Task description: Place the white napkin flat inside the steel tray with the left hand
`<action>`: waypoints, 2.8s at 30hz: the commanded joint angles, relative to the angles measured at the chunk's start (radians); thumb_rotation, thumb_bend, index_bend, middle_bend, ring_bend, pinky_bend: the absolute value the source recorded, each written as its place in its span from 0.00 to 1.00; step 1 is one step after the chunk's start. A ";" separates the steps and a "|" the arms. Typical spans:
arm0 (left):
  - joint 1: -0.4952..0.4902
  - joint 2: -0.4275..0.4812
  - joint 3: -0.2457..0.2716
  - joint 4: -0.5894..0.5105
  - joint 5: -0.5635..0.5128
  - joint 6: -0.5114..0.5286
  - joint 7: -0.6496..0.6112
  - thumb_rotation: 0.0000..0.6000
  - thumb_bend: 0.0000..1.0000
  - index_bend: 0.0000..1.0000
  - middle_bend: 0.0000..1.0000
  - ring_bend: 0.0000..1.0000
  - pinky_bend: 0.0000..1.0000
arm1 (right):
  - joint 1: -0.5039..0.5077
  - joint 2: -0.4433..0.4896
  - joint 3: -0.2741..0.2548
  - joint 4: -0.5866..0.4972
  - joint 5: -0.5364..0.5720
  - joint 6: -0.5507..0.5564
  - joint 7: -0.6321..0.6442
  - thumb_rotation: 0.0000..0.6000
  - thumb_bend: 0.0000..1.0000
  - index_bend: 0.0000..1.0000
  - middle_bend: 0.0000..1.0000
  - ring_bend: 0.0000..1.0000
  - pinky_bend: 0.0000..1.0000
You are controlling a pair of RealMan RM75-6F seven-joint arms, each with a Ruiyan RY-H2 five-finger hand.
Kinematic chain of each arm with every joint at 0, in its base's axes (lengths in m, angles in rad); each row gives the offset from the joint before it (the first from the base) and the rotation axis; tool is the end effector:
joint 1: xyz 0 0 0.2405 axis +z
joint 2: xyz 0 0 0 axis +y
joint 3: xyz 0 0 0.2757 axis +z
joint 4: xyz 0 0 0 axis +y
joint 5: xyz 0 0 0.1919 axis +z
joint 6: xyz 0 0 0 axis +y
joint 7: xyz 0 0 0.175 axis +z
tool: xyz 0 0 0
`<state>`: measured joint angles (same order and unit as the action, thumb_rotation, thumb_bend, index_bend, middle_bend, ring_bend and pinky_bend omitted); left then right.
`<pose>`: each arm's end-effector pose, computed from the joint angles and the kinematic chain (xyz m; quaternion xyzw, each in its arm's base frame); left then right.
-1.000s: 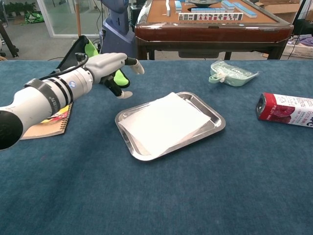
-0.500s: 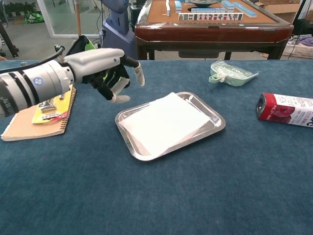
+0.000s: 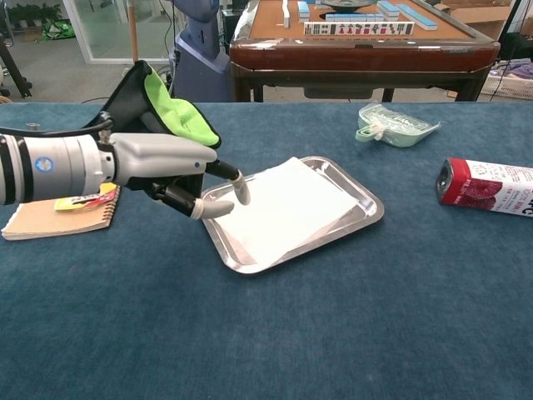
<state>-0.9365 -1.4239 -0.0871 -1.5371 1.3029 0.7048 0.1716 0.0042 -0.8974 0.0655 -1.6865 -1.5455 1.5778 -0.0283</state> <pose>-0.1024 0.3705 -0.0230 -0.8611 -0.2990 -0.3124 0.2673 -0.3120 -0.1883 0.2623 0.6051 -0.3140 0.3546 0.6399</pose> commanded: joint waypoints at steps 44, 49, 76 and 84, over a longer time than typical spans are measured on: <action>-0.085 -0.099 0.074 0.112 -0.273 -0.023 0.294 0.23 0.38 0.25 1.00 1.00 1.00 | -0.013 0.004 0.003 -0.020 -0.004 0.026 -0.017 1.00 0.08 0.21 0.31 0.20 0.25; -0.087 -0.110 0.079 0.113 -0.267 -0.015 0.310 0.23 0.38 0.24 1.00 1.00 1.00 | -0.013 0.005 0.004 -0.021 -0.003 0.026 -0.020 1.00 0.08 0.21 0.31 0.20 0.25; -0.105 -0.110 0.061 0.070 -0.292 0.031 0.372 0.27 0.38 0.23 1.00 1.00 1.00 | -0.024 0.006 0.006 -0.011 -0.001 0.041 -0.004 1.00 0.08 0.21 0.31 0.20 0.25; -0.115 -0.085 -0.003 0.025 -0.325 0.052 0.328 0.27 0.38 0.23 1.00 1.00 1.00 | -0.021 0.002 0.007 -0.002 0.000 0.036 0.004 1.00 0.08 0.21 0.31 0.20 0.25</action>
<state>-1.0466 -1.5074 -0.0828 -1.5109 0.9848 0.7543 0.5009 -0.0168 -0.8957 0.0726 -1.6889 -1.5451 1.6142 -0.0240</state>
